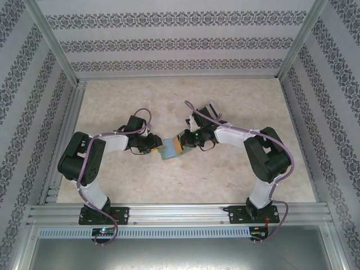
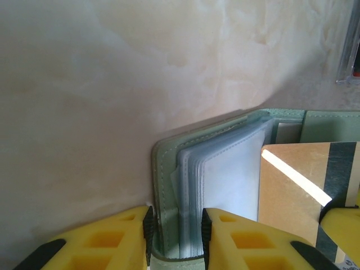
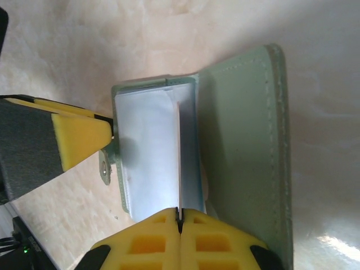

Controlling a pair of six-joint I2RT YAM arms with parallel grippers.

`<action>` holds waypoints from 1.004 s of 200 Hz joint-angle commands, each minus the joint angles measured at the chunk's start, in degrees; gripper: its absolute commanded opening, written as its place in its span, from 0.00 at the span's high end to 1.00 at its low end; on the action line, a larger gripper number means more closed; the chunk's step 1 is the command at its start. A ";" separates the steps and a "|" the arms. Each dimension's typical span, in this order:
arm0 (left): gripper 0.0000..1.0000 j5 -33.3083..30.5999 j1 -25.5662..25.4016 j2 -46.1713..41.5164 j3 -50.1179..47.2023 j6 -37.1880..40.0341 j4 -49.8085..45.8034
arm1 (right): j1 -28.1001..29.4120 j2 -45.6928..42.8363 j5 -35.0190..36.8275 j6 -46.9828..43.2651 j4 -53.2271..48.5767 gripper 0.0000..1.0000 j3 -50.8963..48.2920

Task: Put the credit cards into the card holder
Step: Insert the credit card into the card slot.

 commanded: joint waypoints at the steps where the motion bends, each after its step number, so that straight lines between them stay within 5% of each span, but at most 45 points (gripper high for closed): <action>1: 0.69 -0.22 -0.44 -0.37 0.37 0.07 0.26 | -0.84 -1.16 2.27 -0.66 -0.58 1.00 -1.01; 55: 0.75 0.17 -0.89 0.12 0.17 -0.43 1.40 | 0.54 -0.56 7.38 -2.02 -1.81 1.00 -0.99; 201: 0.80 -0.22 -1.20 2.03 1.19 0.81 0.49 | -2.36 6.49 -8.53 -1.59 11.30 1.00 -3.72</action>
